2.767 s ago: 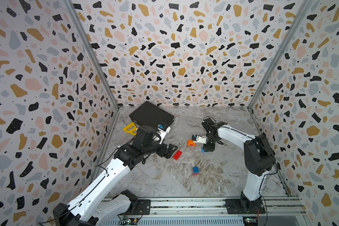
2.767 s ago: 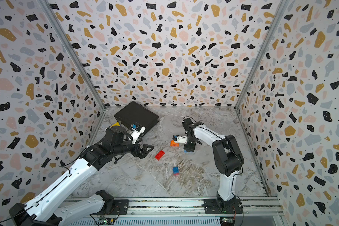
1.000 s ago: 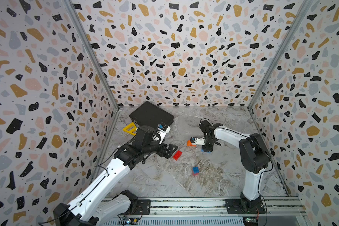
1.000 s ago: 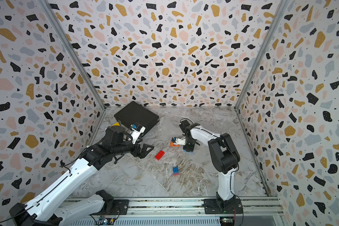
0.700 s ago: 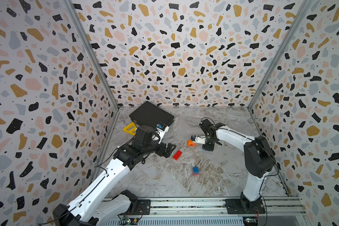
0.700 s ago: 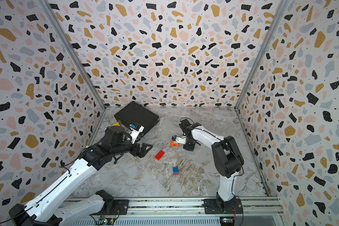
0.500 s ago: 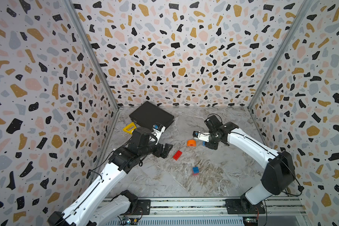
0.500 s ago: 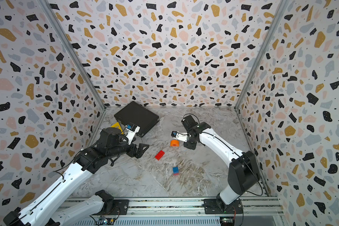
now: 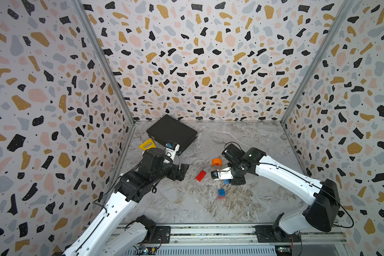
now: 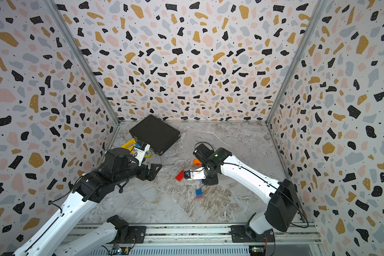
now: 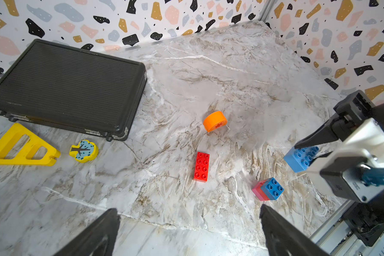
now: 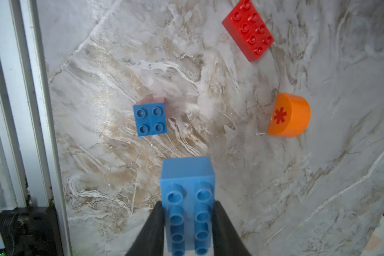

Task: Assemble an ice cream with lego
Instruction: Pick up the lego brick from the center of the board, then assemble the lego brick with the lego brick.

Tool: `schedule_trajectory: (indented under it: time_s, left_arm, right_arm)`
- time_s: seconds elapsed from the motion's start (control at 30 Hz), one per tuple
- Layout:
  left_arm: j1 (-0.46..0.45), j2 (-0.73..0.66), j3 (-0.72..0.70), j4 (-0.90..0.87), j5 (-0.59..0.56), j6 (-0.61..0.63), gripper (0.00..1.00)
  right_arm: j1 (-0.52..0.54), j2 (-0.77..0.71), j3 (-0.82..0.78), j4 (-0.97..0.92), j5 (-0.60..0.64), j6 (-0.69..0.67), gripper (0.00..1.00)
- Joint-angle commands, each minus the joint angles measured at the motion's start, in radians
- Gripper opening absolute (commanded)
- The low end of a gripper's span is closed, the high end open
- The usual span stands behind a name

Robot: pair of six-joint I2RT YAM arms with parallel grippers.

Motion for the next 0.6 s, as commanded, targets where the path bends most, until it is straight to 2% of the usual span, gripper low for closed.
schedule_trajectory:
  time_s: [0.0,0.57]
  left_arm:
    - [0.019,-0.006,-0.021,0.005,-0.013,-0.011,1.0]
    - [0.074,0.009,-0.06,0.043,0.023,-0.016,1.0]
  right_arm:
    - [0.039,0.023,0.005,-0.031,0.007,-0.015,0.13]
    - [0.112,0.091,-0.027,0.048,-0.016,0.073,0.13]
